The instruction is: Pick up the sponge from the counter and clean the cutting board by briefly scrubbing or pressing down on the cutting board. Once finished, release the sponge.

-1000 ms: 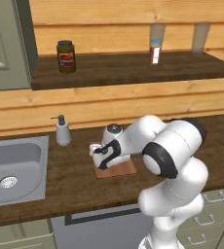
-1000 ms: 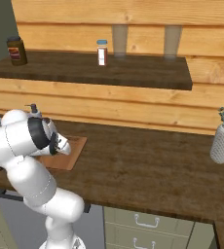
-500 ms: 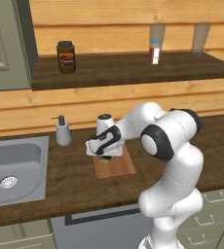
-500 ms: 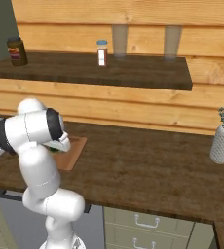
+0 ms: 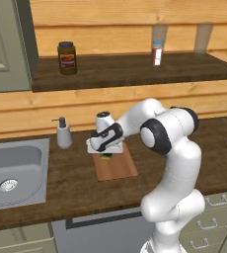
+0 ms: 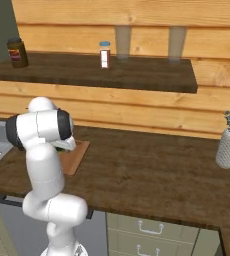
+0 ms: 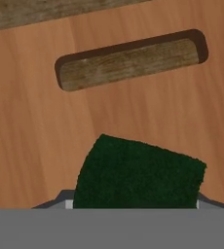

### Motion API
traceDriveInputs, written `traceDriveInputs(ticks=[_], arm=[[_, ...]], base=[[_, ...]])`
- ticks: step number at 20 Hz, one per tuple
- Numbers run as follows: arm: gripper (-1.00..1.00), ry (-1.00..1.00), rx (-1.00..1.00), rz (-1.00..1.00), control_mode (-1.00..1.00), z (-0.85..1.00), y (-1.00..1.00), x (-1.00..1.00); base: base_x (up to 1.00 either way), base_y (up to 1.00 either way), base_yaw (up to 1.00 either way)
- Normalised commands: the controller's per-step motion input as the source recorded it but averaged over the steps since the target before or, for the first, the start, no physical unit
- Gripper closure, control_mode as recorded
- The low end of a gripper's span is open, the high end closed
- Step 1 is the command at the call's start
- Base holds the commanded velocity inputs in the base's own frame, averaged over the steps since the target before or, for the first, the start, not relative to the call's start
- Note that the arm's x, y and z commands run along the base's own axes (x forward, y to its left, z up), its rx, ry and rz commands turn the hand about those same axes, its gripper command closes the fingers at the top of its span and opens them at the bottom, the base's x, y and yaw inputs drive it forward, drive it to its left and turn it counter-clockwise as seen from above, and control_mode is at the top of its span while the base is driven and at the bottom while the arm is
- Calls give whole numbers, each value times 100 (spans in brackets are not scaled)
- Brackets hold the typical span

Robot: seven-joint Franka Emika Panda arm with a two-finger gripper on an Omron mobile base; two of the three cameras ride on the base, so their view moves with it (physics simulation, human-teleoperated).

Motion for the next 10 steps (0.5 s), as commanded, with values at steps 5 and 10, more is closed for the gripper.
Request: traceDriveInputs(ticks=[5, 10], arm=[[100, -5, 3, 0, -100, -64, -10, -34], [100, 4, 3, 0, -100, -86, 0, -66]], base=[[0, 0, 0], [0, 0, 0]])
